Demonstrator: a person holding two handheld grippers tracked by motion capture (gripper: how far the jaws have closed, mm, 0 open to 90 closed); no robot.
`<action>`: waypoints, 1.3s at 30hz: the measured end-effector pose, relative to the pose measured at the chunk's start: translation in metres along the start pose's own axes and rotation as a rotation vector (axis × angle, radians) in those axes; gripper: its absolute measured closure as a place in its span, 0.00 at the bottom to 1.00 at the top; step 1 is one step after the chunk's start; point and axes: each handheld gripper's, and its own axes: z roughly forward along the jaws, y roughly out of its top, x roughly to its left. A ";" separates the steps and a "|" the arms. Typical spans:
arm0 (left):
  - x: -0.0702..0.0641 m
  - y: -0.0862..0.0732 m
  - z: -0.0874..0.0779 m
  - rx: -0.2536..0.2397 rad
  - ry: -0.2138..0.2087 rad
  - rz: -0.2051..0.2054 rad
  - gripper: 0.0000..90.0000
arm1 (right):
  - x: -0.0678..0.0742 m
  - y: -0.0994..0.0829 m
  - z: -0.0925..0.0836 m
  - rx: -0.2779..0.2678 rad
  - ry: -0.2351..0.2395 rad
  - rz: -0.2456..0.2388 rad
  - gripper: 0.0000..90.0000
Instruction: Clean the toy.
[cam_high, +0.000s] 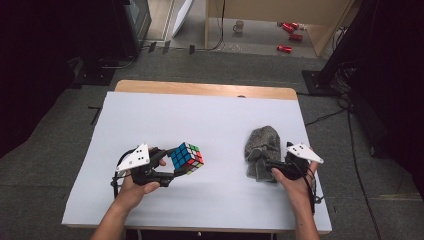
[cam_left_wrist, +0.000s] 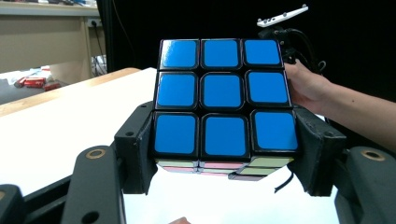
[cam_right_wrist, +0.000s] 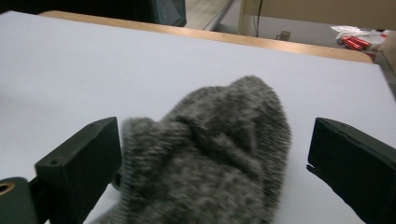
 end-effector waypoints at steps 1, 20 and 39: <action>0.000 0.000 0.000 0.001 0.002 -0.001 0.39 | -0.004 -0.001 -0.001 0.006 -0.010 0.000 0.02; 0.010 -0.013 0.018 0.096 0.099 -0.013 0.39 | -0.053 -0.020 -0.018 0.085 -0.112 0.090 0.00; 0.025 -0.031 0.055 0.332 0.338 -0.067 0.38 | -0.052 -0.035 -0.015 0.156 -0.098 0.072 0.00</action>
